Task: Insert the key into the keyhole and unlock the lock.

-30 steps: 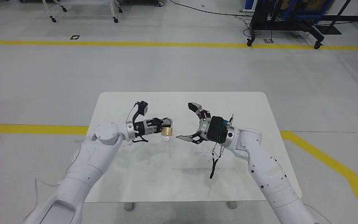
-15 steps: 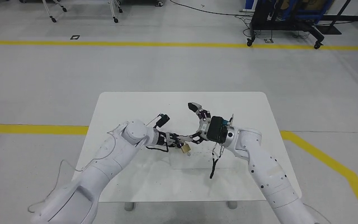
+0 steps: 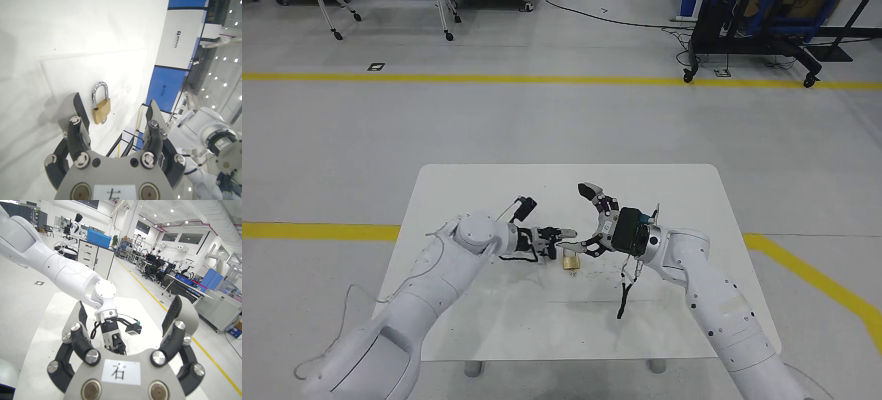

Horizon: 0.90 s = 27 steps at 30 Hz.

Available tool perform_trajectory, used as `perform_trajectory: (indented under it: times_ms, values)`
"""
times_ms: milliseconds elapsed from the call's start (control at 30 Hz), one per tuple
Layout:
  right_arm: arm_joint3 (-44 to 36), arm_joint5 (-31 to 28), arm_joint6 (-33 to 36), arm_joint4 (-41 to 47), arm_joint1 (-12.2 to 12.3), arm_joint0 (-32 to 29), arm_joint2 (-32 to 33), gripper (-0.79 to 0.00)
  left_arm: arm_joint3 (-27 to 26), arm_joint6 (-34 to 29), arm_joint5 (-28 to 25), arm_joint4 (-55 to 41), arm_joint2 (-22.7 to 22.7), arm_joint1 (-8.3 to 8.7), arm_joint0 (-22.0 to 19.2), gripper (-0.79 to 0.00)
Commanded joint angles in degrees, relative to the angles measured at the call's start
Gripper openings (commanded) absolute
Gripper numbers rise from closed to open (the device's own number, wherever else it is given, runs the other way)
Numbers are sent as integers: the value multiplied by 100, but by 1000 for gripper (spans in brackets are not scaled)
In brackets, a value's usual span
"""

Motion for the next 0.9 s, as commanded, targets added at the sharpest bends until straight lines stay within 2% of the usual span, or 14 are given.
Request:
perform_trajectory:
  times_ms: [0, 133, 233, 333, 500, 633, 867]
  values:
    - [0, 0, 0, 0, 0, 0, 0, 0, -38, 11, -187, -85, -205, 82, 57, 0]
    - [-26, 61, 26, 53, -1, -32, -3, 0, -300, 267, -712, -12, -719, 322, 221, 0]
    - [-14, 60, -6, 317, 23, -63, 139, 0, -839, 568, -1253, 104, -1298, 577, 520, 0]
    - [57, 123, -98, 616, 59, -112, 399, 0, -1777, 1164, -1720, 663, -1960, 864, 1103, 0]
    - [76, 293, -383, 1199, 124, -358, 925, 0, -3812, 2514, -1681, 1960, -3128, 1222, 2407, 0]
    - [56, 272, -417, 1221, 131, -384, 959, -1, -4117, 2711, -1665, 2092, -3259, 1243, 2576, 0]
    - [55, 278, -404, 1211, 131, -384, 953, -1, -3935, 2612, -1666, 2047, -3202, 1236, 2497, 0]
